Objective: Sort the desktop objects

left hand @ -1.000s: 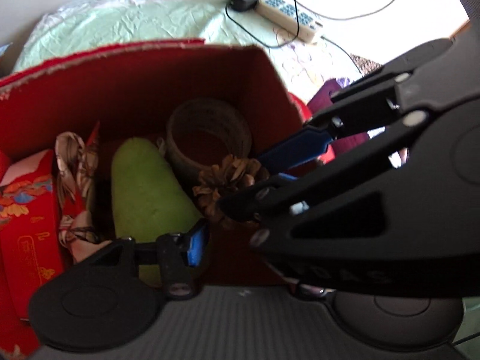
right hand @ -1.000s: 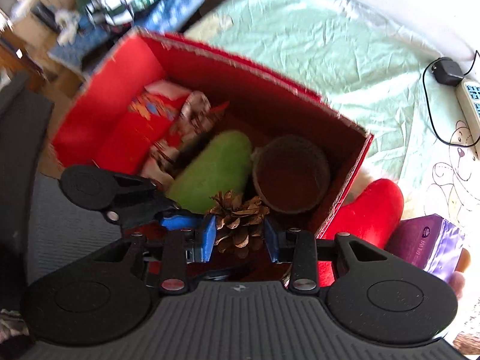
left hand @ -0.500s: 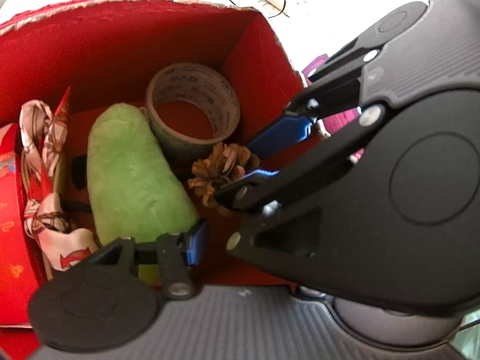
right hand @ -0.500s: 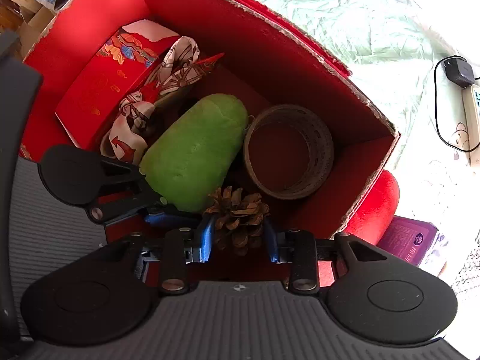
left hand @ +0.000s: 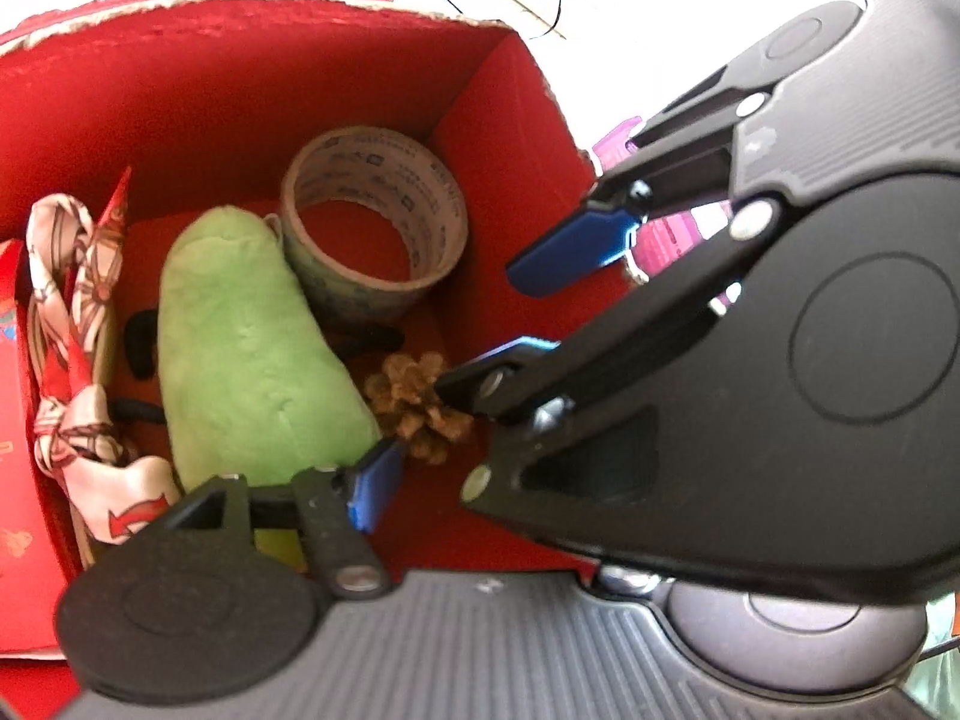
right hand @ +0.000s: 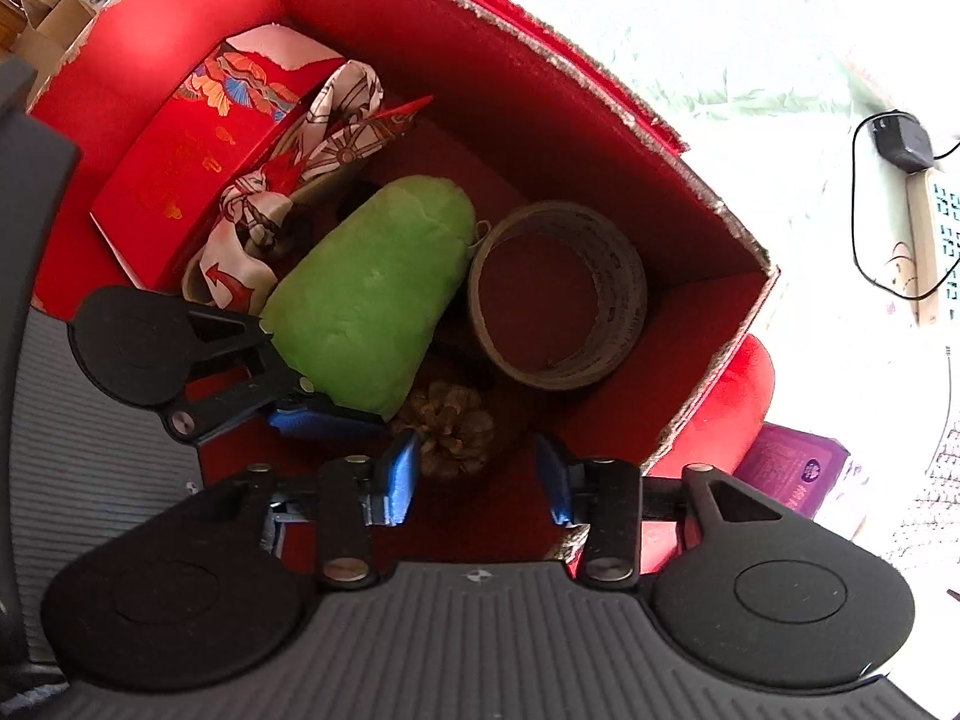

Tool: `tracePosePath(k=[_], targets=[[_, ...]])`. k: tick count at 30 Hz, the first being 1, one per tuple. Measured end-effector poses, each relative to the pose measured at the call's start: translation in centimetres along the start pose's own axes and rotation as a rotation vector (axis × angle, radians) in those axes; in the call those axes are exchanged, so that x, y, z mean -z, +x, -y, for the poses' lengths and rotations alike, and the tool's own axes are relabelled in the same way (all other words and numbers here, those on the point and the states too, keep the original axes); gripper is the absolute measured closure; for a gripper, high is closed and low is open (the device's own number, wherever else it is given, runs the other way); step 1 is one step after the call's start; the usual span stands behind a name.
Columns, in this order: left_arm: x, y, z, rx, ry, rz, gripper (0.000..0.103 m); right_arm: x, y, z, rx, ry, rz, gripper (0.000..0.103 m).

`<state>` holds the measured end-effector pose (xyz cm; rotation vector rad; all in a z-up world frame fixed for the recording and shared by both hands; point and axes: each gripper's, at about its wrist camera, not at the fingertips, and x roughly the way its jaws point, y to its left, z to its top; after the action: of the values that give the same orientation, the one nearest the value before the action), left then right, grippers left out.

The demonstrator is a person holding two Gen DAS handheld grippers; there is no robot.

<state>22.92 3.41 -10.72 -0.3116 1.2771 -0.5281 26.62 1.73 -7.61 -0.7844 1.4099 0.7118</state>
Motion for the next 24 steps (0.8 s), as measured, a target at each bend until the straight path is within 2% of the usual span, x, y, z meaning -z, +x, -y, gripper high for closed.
tracePosePath(k=[6, 9, 11, 13, 16, 19, 24], targets=[[0.8, -1.6, 0.6, -0.038, -0.005, 0.077, 0.018, 1.7, -1.2, 0.8, -0.038, 0.05, 0.093, 0.058], [1.6, -2.7, 0.9, -0.058, -0.012, 0.119, 0.013, 2.1, -2.6, 0.8, -0.038, 0.09, 0.16, 0.057], [2.1, -3.7, 1.1, -0.066, -0.014, 0.149, 0.005, 2.8, -3.6, 1.2, -0.047, 0.128, 0.216, 0.053], [2.7, -5.0, 1.3, -0.066, -0.012, 0.177, 0.005, 3.5, -4.6, 1.6, -0.056, 0.166, 0.272, 0.048], [3.3, -7.1, 1.7, -0.077, -0.005, 0.222, 0.002, 3.9, -5.6, 1.8, -0.056, 0.213, 0.338, 0.048], [3.9, -8.5, 1.8, -0.151, -0.016, 0.282, 0.002, 4.9, -6.6, 1.7, -0.057, 0.246, 0.388, 0.048], [4.3, -9.9, 1.8, -0.365, -0.036, 0.368, 0.001, 6.1, -7.4, 0.8, -0.055, 0.325, 0.467, 0.041]])
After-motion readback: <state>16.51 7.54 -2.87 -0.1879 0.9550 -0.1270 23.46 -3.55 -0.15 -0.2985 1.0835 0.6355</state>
